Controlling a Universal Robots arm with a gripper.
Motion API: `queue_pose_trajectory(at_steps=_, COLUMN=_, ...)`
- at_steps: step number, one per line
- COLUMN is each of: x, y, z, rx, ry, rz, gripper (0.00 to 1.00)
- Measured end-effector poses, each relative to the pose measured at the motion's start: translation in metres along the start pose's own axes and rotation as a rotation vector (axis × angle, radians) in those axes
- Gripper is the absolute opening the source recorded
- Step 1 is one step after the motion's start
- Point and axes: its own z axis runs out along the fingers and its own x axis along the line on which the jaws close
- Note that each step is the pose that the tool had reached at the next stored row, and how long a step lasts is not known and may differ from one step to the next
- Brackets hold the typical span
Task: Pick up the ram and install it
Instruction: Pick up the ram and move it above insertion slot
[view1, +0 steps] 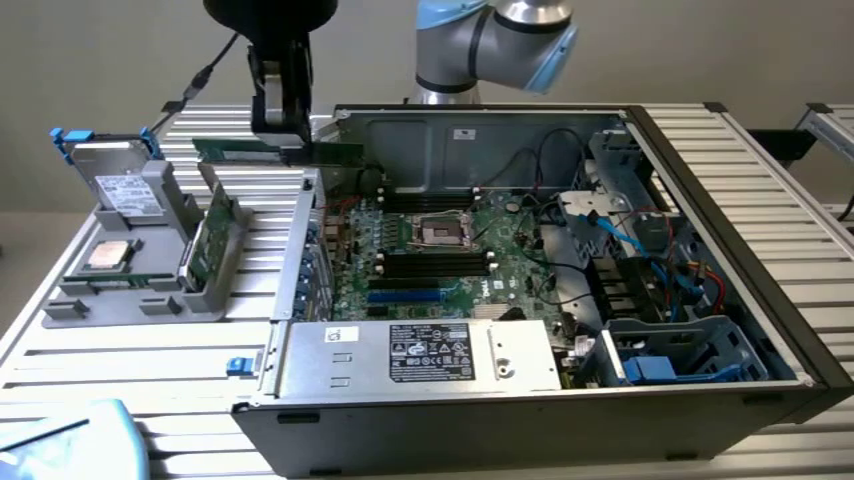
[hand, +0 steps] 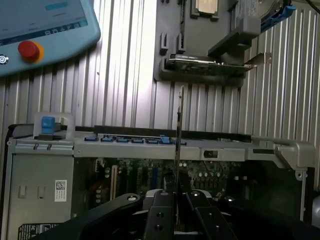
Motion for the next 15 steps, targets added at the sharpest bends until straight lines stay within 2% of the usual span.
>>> queue_pose_trajectory(at_steps=2, x=0.001, y=-0.0095, z=0.0004, rx=0.0, ry=0.0008, rz=0.0, gripper=0.14)
queue_pose_trajectory(at_steps=10, x=0.004, y=-0.0463, z=0.005, rx=-0.0001, ry=0.0131, rz=0.001, gripper=0.14)
queue_pose_trajectory(at_steps=13, x=0.005, y=-0.0597, z=0.006, rx=0.0042, ry=0.017, rz=0.001, gripper=0.14)
queue_pose_trajectory(at_steps=15, x=0.006, y=-0.0679, z=0.0065, rx=0.0104, ry=0.0195, rz=0.0, gripper=0.14)
